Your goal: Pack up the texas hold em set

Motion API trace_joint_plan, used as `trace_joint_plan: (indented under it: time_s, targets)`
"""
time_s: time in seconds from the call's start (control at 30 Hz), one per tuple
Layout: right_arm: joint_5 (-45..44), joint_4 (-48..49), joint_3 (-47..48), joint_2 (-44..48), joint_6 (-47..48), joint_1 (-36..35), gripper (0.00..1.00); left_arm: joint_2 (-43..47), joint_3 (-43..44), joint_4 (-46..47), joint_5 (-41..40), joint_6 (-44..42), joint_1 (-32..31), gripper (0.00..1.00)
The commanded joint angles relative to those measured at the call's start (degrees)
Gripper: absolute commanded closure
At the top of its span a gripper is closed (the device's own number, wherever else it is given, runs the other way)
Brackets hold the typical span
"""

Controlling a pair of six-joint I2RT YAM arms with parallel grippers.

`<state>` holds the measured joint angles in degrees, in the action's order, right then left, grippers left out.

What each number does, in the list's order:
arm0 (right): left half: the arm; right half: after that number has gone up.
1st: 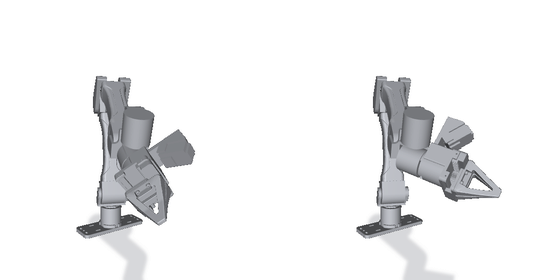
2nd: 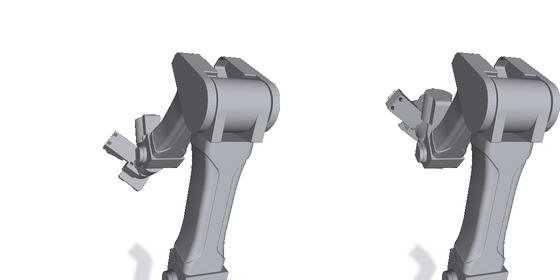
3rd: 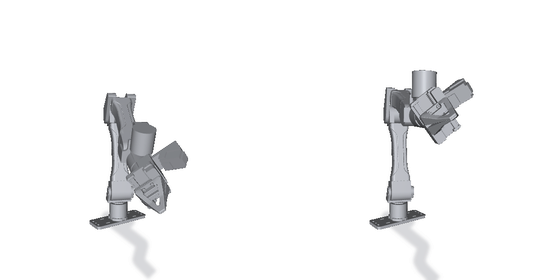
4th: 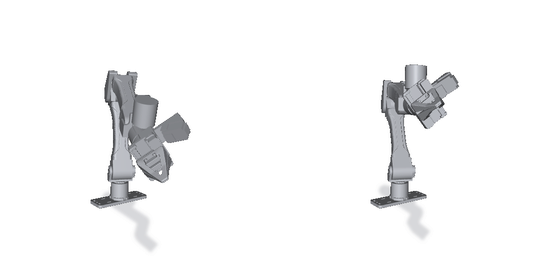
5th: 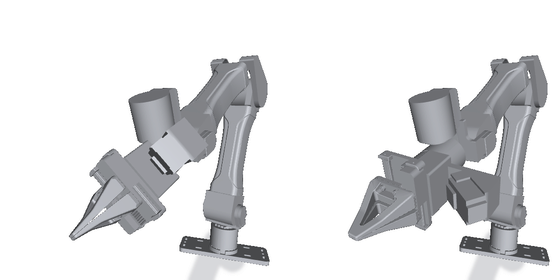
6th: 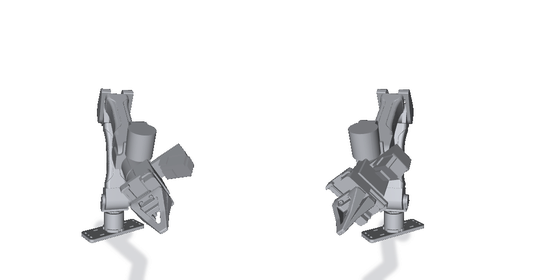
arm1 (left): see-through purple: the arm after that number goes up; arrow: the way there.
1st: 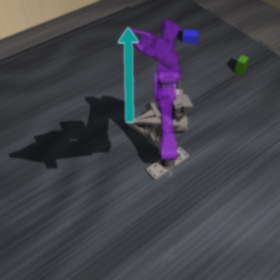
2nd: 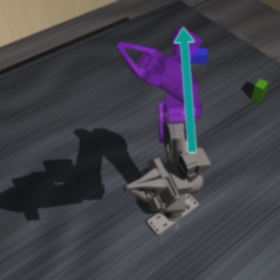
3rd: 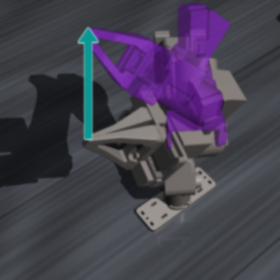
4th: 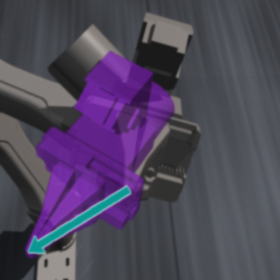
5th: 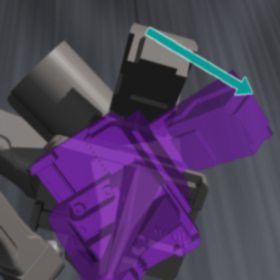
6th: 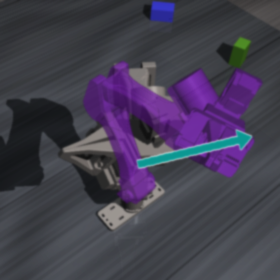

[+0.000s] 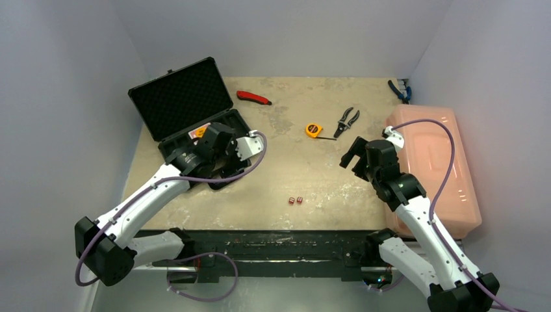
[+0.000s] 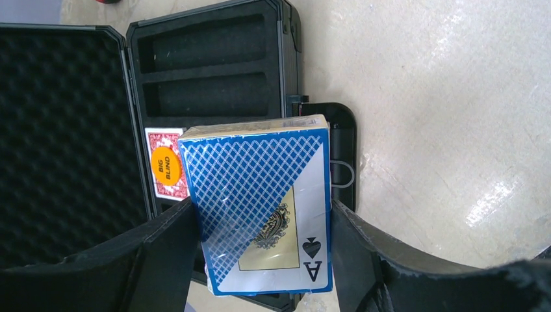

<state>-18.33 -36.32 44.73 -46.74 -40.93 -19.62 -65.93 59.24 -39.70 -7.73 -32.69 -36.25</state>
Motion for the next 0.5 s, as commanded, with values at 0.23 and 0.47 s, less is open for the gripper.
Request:
trace_joint_plan:
  time_s: [0.23,0.47]
  targets:
    - [1.0,1.3,-0.1,0.9,0.6,-0.2,0.01,-3.0,4.7,0.6,9.1,-5.6,8.4,1.00]
    - [1.0,1.8,-0.4,0.9,0.6,-0.2,0.01,-6.1,8.5,-0.4,12.1,-5.5,13.3,1.00]
